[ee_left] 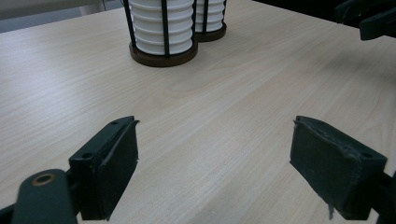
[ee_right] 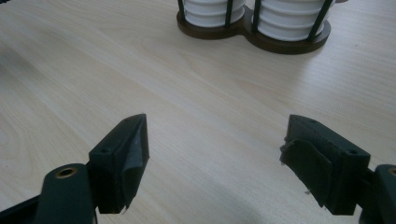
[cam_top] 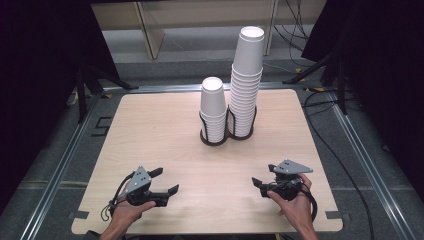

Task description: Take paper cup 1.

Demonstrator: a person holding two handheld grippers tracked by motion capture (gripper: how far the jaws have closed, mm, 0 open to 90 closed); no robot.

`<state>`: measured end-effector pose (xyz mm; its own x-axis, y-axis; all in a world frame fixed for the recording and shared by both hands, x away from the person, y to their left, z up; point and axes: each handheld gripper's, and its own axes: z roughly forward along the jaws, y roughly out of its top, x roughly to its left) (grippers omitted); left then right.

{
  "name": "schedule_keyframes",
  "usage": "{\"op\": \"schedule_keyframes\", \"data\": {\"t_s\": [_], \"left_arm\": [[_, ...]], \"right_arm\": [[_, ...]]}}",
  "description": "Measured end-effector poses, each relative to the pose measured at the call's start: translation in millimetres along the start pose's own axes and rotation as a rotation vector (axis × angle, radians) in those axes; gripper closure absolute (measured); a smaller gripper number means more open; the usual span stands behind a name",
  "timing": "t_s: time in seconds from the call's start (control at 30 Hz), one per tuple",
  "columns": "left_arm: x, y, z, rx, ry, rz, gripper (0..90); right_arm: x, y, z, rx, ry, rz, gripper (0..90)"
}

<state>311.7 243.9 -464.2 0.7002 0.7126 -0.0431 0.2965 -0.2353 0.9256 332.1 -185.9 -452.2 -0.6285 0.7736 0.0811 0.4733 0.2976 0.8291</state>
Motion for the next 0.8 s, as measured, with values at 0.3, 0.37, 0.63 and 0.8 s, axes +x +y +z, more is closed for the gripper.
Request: {"op": "schedule_keyframes", "data": {"t_s": [0.3, 0.37, 0.63, 0.8], "left_arm": [[0.9, 0.3, -1.9, 0.026, 0.012, 0.007, 14.9], [0.9, -0.5, 0.1, 0.002, 0.001, 0.003, 14.8], [0.7, 0.2, -0.8, 0.025, 0.006, 0.011, 14.8], [0.5, 0.0, -0.9, 0.014, 0.003, 0.002, 14.8]], "right_arm": [[-0.1, 4.5, 4.3, -0.003, 0.006, 0.009, 21.3], [-0.9, 4.6, 4.7, -0.014, -0.003, 0.0, 21.3], [-4.4, 10.6, 6.8, -0.046, 0.003, 0.002, 19.8], [-2.7, 21.0, 15.9, -0.062, 0.03, -0.024, 19.4]]}}
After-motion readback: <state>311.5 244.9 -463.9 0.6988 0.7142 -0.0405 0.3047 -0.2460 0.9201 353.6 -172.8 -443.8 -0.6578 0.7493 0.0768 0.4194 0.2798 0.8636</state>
